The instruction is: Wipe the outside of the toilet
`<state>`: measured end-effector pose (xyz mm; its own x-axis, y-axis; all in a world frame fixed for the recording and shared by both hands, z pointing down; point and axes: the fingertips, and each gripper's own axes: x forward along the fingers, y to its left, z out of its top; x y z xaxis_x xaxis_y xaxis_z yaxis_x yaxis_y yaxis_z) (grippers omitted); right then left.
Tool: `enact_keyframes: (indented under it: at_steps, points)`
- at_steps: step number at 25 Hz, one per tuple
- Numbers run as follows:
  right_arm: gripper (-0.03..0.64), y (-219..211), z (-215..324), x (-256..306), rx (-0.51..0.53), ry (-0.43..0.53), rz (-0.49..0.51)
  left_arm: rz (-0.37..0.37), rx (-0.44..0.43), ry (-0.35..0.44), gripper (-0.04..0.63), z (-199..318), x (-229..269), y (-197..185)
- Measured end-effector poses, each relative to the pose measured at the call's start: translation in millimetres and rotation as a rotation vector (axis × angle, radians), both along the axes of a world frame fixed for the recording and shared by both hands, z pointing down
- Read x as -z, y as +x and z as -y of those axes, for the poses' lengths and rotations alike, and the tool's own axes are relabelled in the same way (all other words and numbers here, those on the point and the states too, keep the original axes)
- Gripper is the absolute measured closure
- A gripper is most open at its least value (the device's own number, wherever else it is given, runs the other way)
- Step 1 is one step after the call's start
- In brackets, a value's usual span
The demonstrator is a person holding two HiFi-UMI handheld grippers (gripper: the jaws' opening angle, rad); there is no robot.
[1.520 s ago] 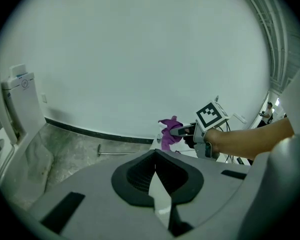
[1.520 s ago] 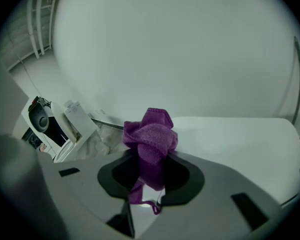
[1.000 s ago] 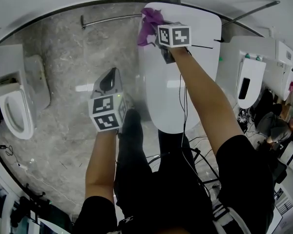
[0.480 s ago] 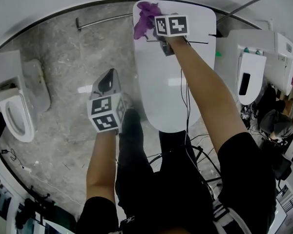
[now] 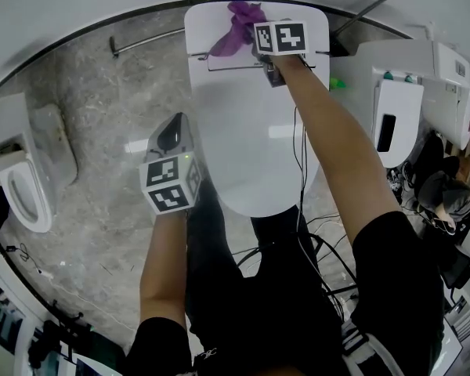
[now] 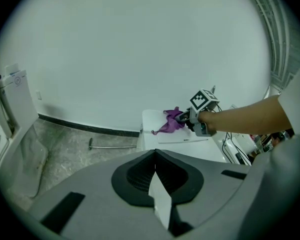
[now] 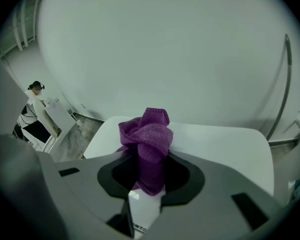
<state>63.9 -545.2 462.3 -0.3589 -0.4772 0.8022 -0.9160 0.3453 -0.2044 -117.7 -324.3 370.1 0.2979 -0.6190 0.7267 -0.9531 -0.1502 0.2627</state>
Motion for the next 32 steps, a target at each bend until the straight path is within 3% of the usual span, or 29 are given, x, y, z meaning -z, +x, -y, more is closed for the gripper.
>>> enact_keyframes:
  at_steps: [9,20,32]
  points:
    - [0.506,79,6,0,-0.018,0.002,0.007,0.000,-0.002,-0.023,0.588,9,-3,73]
    - [0.506,176,11,-4,0.032,0.011,-0.015,0.009,0.019,-0.032,0.588,5,-8,177]
    - [0.506,256,18,-8,0.026,0.070,0.060,0.026,-0.024,-0.057,0.588,4,-25,270]
